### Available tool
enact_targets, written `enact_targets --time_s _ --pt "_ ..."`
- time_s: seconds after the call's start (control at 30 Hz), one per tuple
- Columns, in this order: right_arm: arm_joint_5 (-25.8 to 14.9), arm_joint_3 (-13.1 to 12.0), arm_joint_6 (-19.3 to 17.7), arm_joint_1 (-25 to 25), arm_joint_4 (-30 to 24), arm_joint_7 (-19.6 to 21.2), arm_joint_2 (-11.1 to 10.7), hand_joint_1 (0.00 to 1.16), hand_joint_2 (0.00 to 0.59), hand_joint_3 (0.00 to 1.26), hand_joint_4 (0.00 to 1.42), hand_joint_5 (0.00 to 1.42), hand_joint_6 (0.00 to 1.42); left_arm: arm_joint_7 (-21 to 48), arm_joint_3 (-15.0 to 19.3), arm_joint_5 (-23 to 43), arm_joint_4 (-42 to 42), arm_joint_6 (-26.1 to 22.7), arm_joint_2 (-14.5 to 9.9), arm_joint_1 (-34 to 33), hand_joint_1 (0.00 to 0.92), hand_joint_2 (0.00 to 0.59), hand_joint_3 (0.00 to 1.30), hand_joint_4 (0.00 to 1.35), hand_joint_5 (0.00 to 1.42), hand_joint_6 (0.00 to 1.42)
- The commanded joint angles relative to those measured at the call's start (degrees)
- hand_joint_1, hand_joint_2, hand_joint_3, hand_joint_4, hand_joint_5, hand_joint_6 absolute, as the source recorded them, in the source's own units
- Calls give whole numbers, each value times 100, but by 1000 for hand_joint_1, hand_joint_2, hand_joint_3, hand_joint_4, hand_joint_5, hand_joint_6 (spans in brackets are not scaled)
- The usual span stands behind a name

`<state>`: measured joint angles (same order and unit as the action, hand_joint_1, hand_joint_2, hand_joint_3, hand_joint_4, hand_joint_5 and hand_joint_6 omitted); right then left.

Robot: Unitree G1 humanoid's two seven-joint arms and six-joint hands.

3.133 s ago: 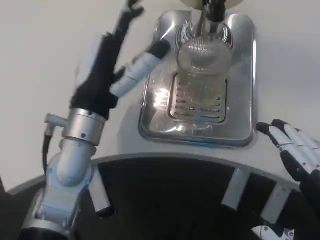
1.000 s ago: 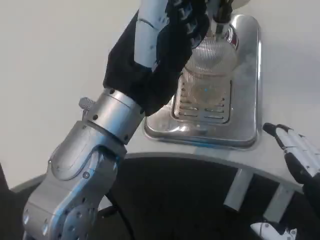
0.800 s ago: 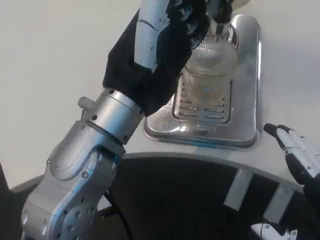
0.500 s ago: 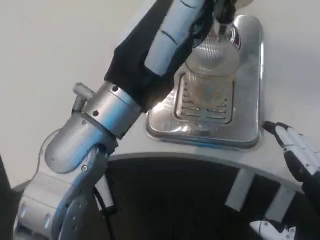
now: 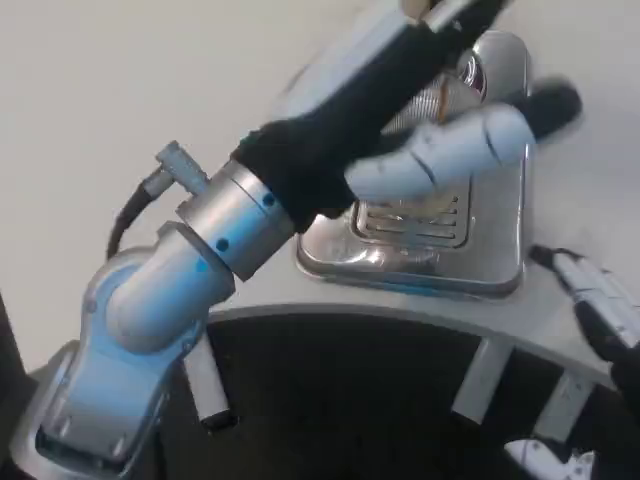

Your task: Grasp the cup under the faucet to collect the drink, then remove the cup.

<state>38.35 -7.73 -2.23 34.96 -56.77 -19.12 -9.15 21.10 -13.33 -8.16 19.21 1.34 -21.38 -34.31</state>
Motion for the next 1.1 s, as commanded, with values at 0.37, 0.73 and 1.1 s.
enact_targets --time_s 0.37,0.73,1.1 --pt "-417 -196 1178 -627 -151 111 462 1097 177 47 22 25 81 -263 -207 -1555 25 827 -201 409 0 179 0 0 0 0" --pt "-103 332 1689 -1887 730 533 511 1162 71 27 11 14 80 -522 -6 -1907 -159 1163 -368 670 0 190 0 0 0 0" --pt "-301 636 1632 -2566 1650 962 415 1162 17 6 0 4 95 -667 -6 -2290 -93 1159 -280 726 0 195 0 0 0 0"
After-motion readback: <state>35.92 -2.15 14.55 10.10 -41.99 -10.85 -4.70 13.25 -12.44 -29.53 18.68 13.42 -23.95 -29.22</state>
